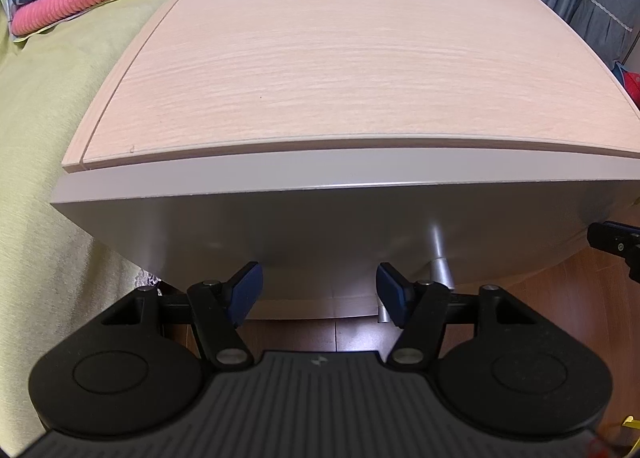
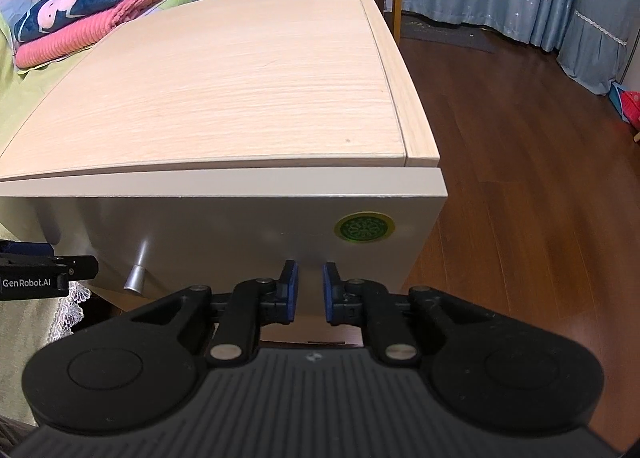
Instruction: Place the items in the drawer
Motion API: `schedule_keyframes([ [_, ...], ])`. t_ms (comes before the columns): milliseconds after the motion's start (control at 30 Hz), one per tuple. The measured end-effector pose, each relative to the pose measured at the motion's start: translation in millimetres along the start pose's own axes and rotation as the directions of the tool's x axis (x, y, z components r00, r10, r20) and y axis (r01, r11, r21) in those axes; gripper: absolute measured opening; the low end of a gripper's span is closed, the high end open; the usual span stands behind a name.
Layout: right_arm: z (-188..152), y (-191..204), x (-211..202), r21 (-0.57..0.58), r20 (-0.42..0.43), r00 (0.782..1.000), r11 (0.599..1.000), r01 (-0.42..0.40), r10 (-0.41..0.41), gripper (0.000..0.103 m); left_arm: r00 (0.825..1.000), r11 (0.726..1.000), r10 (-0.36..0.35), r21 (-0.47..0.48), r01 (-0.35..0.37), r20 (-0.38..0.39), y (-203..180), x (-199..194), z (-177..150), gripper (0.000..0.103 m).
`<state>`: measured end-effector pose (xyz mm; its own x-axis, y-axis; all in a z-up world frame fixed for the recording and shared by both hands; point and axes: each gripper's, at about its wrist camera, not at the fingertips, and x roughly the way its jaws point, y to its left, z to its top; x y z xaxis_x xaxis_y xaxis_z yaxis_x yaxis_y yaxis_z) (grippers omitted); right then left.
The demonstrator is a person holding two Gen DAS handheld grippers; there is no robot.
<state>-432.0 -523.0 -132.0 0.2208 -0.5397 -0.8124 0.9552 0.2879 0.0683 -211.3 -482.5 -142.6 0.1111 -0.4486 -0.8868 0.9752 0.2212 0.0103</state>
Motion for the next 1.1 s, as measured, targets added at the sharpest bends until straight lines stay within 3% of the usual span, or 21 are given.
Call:
schedule_keyframes([
  [700, -0.4, 1.4, 1.4, -0.010, -0.010, 1.000, 1.000, 0.007, -0.007, 0.009, 1.000, 1.000, 0.000, -0.006, 0.000, 0.004, -0.8, -13.9, -2.8, 0.064],
  [833, -5.9, 7.6, -7.9, -0.046, 0.014, 1.000, 0.999, 0.007, -0.006, 0.034, 1.000, 1.000, -0.023, -0.013, 0.024, 0.018, -1.7, -31.4, -10.6, 0.066],
  [1100, -27.2, 20.3, -41.3, -0.072, 0.022, 0.998, 0.996, -0.052, 0.053, 0.051, 0.997, 1.000, 0.009, -0.017, -0.008, 0.077, -2.7, -83.5, -32.8, 0.073],
])
